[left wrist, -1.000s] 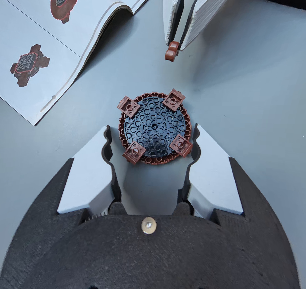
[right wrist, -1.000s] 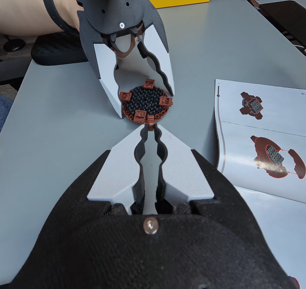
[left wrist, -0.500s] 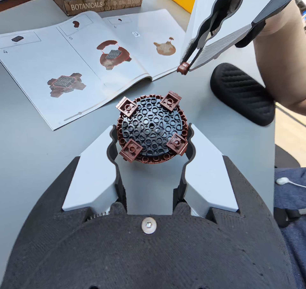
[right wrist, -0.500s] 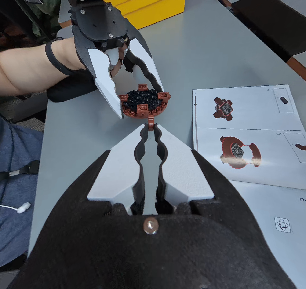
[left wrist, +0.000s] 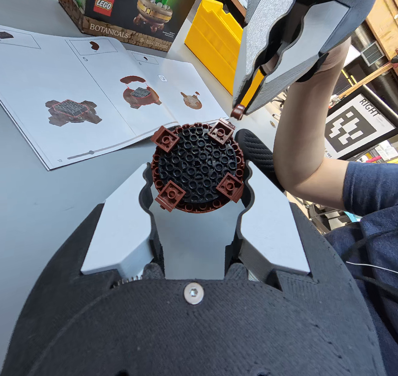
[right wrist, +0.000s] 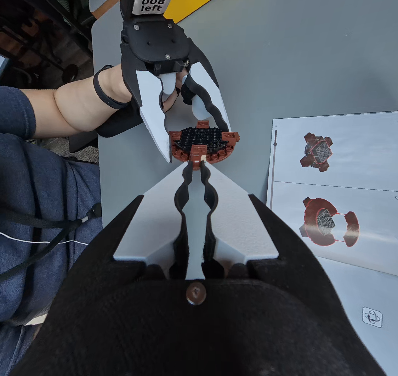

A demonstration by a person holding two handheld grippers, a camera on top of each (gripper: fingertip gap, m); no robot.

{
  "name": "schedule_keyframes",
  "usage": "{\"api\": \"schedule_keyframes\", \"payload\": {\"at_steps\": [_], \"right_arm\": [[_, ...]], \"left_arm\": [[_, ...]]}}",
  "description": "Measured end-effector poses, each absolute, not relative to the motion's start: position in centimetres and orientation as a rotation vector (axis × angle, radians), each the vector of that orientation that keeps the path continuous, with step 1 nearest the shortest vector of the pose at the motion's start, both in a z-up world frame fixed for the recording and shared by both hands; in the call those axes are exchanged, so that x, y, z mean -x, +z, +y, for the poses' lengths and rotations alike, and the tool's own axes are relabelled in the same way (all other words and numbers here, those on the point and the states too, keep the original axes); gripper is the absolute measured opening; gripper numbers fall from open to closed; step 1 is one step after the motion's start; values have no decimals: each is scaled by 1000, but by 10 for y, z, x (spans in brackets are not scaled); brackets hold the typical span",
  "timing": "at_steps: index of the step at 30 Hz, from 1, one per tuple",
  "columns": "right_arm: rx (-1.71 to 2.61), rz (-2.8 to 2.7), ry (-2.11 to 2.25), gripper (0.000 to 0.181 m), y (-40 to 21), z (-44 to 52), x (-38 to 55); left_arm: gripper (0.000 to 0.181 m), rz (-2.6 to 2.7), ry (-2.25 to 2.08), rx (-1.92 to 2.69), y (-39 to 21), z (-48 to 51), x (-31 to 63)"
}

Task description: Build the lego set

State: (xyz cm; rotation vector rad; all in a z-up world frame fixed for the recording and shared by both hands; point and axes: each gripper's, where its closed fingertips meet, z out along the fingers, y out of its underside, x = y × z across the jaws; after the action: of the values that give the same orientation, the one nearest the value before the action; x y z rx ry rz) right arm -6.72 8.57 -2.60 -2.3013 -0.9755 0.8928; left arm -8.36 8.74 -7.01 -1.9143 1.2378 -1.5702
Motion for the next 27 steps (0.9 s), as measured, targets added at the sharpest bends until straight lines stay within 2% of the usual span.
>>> {"api": "schedule_keyframes", "payload": {"at_steps": [27], "right_arm": [[2321,-1025,767,6,-36,90,74]], "left_arm": [[83,1220,-1593,1903,-75,88,83]]}}
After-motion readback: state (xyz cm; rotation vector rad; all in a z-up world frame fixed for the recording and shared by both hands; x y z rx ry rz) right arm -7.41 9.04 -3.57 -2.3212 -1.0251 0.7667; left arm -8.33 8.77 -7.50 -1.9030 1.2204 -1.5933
